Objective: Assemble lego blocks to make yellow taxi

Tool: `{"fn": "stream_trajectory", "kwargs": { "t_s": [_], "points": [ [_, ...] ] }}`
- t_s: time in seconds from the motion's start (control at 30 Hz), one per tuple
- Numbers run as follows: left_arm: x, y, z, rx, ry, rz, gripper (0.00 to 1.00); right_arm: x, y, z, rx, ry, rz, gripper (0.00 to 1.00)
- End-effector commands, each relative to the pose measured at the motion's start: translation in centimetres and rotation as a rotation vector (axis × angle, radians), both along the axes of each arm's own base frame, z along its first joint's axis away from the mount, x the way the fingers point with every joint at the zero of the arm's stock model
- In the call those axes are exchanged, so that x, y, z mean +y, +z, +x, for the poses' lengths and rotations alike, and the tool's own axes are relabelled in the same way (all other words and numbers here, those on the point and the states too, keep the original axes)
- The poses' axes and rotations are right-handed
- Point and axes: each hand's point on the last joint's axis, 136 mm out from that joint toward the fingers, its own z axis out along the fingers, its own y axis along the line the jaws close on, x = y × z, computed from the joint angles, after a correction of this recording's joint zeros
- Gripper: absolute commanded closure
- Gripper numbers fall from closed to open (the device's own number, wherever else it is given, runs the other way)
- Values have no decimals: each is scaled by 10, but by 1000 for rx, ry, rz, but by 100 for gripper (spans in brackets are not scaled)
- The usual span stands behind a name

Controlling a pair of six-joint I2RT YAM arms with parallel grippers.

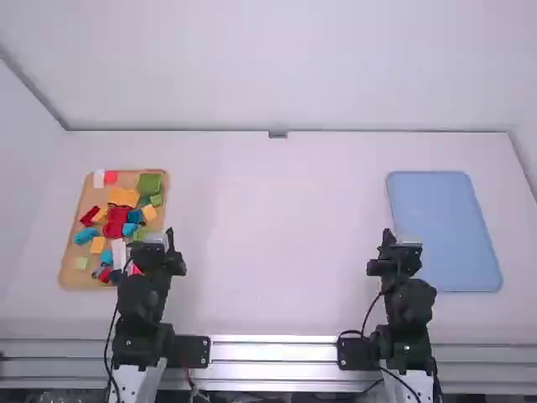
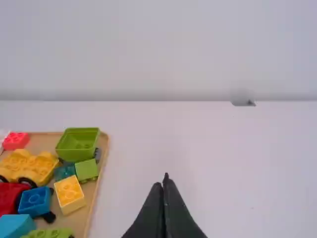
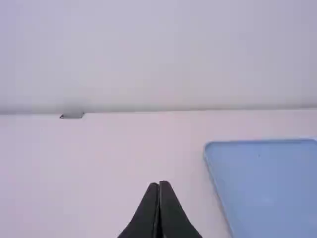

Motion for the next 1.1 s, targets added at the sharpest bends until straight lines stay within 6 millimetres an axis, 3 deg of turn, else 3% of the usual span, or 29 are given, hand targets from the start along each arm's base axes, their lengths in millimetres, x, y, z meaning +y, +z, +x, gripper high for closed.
{"fn": "stream_trajectory", "kwargs": {
  "t_s": [0.0, 0.43, 0.73, 1.07],
  "points": [
    [0, 0, 0, 0, 0, 0, 100, 0, 0, 0, 0, -1, 2, 100],
    [1, 14, -1, 24, 7, -12, 93, 12, 19, 1, 28, 63, -33, 93],
    [12, 31, 1, 104, 79, -70, 81, 37, 71, 13, 85, 171, -92, 81],
    [32, 53, 9, 223, 178, -171, 63, 90, 131, 52, 133, 372, -195, 63]
  ]
}}
